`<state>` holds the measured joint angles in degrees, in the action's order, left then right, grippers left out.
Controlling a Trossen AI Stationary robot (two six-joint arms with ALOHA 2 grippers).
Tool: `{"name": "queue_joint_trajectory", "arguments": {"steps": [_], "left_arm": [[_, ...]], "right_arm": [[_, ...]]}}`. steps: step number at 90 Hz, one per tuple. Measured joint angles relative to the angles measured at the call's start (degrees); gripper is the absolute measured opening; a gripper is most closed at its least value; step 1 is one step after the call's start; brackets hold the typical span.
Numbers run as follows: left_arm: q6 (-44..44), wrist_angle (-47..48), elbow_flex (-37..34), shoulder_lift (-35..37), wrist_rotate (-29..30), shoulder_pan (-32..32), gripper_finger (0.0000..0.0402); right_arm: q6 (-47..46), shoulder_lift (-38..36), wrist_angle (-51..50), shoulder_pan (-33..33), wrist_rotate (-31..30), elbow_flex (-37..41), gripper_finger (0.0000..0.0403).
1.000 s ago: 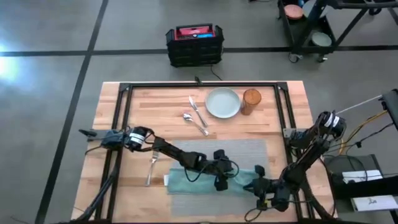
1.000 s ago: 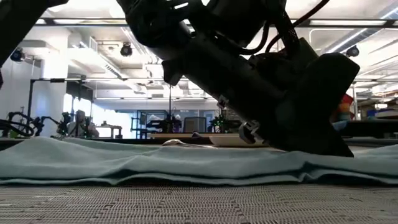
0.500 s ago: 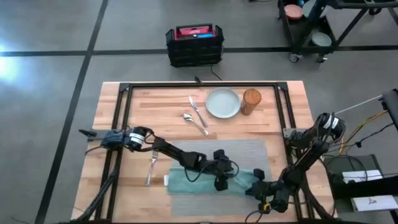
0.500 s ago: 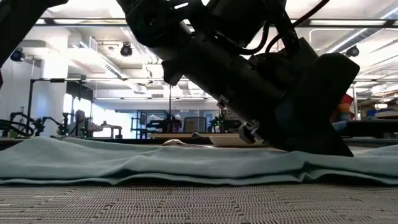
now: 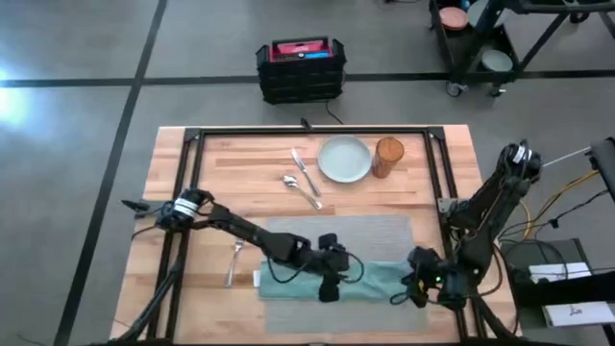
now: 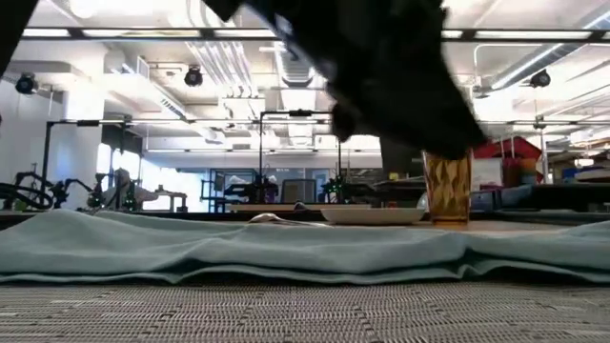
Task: Set table place
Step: Fold the blue napkin on the gray placemat
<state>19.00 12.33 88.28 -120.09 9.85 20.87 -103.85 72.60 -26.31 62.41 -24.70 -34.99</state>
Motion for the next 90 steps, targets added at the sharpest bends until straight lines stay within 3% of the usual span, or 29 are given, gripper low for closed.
{"name": "queue_joint_trajectory", "arguments": {"steps": [21, 36, 49, 90], "left_arm": [[-0.9, -0.4, -0.7, -1.3, 0.4, 3.4, 0.0114], [-1.0, -0.8, -0.7, -1.7, 1.7, 3.2, 0.0114], [-1.9, -2.6, -0.8, -1.7, 1.8, 3.2, 0.0114], [-9.0, -12.7, -1.1, -5.6, 1.6, 1.3, 0.0114]], "right_arm": [[-13.4, 4.8, 3.2, 1.5, 0.3, 2.9, 0.0163], [-16.7, 8.5, 3.8, 1.5, -0.1, 3.0, 0.0207], [-14.8, 8.8, 6.2, 1.3, -3.4, 3.1, 0.0216], [-14.7, 9.1, 6.5, 1.0, -4.8, 3.2, 0.0201]]}}
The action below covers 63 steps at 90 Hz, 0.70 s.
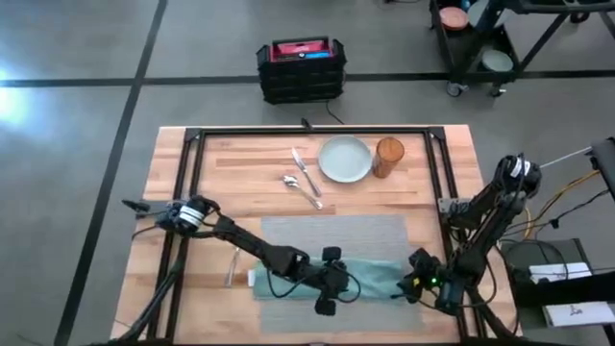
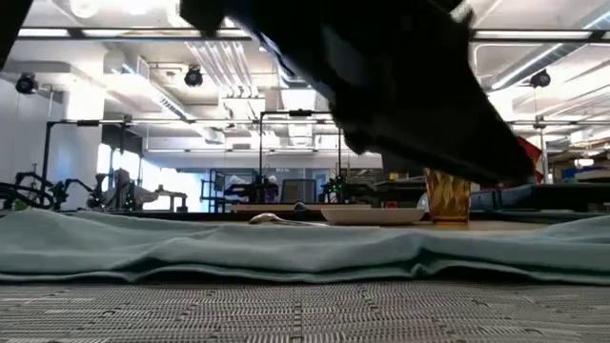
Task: Set table place
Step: Fold the blue napkin on the gray placemat
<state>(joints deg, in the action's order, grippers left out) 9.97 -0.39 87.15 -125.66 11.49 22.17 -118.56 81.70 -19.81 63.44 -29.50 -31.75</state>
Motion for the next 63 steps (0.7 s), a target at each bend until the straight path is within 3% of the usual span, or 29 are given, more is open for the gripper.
{"name": "queue_joint_trajectory", "arguments": {"steps": [20, 63], "left_arm": [[-0.5, -7.9, 0.0, -4.4, -1.5, -2.2, 0.0114], [-0.5, -10.0, 0.1, -6.2, -1.5, -3.3, 0.0114]], "right_arm": [[0.0, 0.0, 0.3, -0.2, -2.0, 0.0, 0.0195], [-1.2, 3.1, 6.3, -2.9, -2.5, 0.0, 0.0186]]}}
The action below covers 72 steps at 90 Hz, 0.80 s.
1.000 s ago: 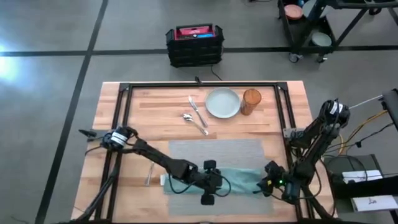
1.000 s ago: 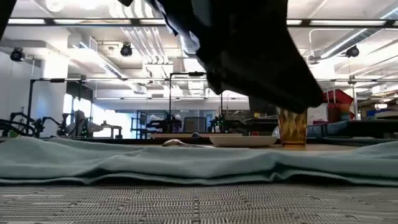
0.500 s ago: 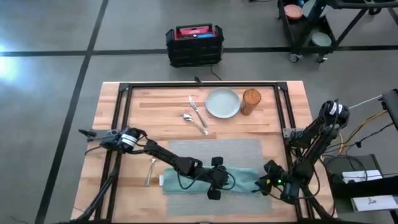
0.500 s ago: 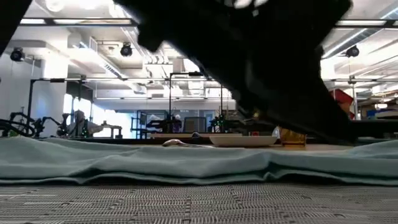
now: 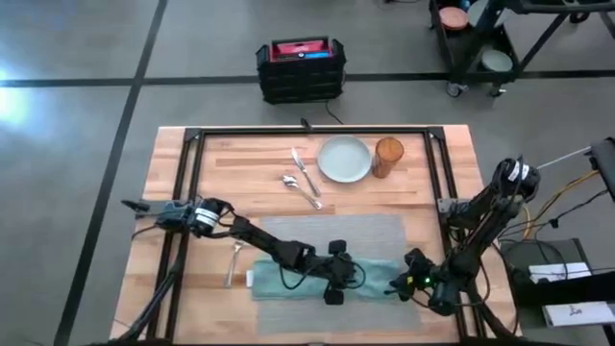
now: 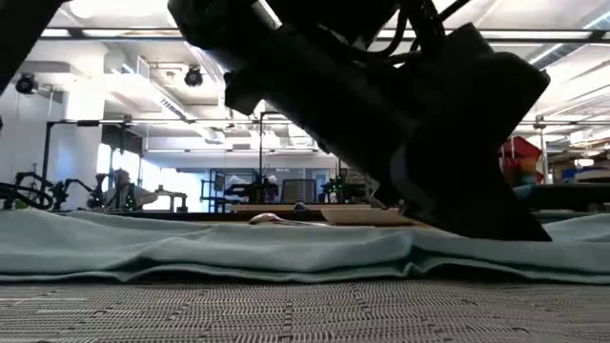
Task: Set table place
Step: Fold the blue napkin on the gray placemat
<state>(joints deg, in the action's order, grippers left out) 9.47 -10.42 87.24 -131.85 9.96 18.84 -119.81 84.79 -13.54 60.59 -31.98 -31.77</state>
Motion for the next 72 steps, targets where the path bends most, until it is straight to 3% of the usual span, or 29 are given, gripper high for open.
{"name": "queue_joint_trajectory", "arguments": {"steps": [41, 72], "left_arm": [[0.0, -0.1, 0.0, 0.0, 0.0, 0.0, 0.0114], [0.0, -0.7, 0.0, -0.5, 0.0, 0.0, 0.0114]], "right_arm": [[3.5, 3.0, 2.4, -1.0, -6.6, 0.0, 0.0142], [4.2, 6.3, 4.6, -2.6, -7.5, -0.1, 0.0088]]}}
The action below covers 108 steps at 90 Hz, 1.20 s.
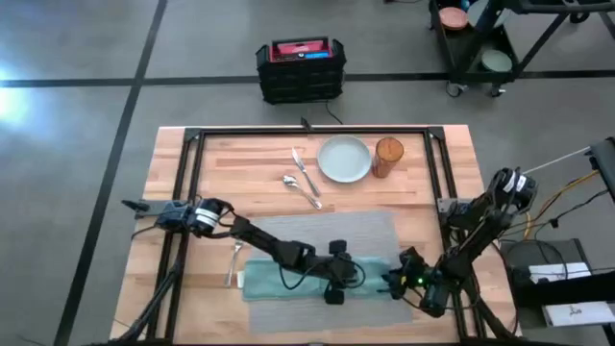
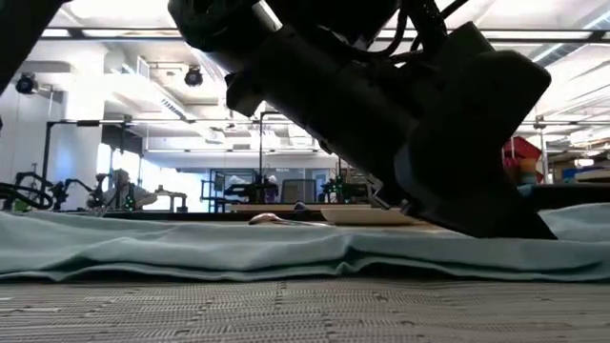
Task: Set table place
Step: Fold the blue napkin on the gray placemat
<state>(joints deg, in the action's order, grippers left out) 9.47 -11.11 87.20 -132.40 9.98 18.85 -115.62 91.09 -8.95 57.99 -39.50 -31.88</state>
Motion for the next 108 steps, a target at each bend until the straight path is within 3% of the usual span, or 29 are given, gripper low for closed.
{"name": "queue_joint_trajectory", "arguments": {"steps": [28, 57, 68, 108], "left_arm": [[0.0, -0.4, 0.0, 0.0, 0.0, 0.0, 0.0114], [0.0, -0.4, 0.0, 0.0, 0.0, -0.1, 0.0114], [0.0, -0.5, 0.0, 0.0, 0.0, -0.1, 0.0114], [0.0, -0.5, 0.0, -0.1, 0.0, -0.1, 0.0114]], "right_arm": [[1.2, 0.0, 1.0, -0.3, -0.9, 0.0, 0.0067], [5.2, 0.5, 3.9, -0.7, -1.4, 0.0, 0.016], [6.0, 0.8, 4.8, -1.1, -2.1, 0.0, 0.0177], [13.0, 0.6, 10.9, -1.4, -4.1, 0.1, 0.013]]}}
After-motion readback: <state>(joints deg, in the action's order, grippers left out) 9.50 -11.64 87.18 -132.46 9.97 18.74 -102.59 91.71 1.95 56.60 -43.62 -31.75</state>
